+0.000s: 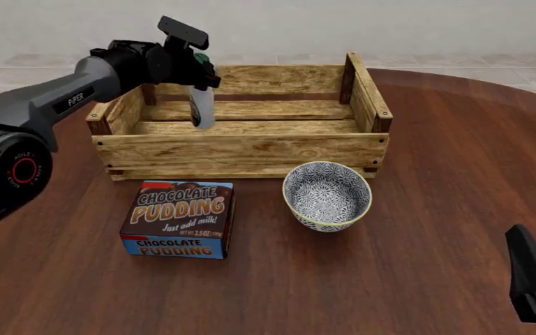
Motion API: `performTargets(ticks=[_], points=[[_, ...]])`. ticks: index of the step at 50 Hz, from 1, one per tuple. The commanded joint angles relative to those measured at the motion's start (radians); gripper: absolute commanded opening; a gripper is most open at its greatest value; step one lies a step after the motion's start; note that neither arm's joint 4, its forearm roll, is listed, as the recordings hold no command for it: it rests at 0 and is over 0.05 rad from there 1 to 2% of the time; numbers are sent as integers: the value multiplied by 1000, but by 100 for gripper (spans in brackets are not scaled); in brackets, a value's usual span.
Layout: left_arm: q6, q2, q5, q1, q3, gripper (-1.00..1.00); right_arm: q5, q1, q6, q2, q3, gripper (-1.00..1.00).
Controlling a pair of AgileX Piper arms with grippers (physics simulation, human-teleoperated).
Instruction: Pick up the salad dressing and put it in the tray.
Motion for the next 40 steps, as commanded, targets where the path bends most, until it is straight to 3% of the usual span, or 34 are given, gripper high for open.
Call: performTargets(ticks=[1, 19, 40], points=[[20, 8, 2, 0, -7, -100, 0, 0, 0, 0, 1, 100], [13, 43, -2, 5, -8, -100, 2, -1, 1, 0, -1, 100], [-79, 88, -4, 22, -31, -100, 1, -4, 7, 0, 1, 100]])
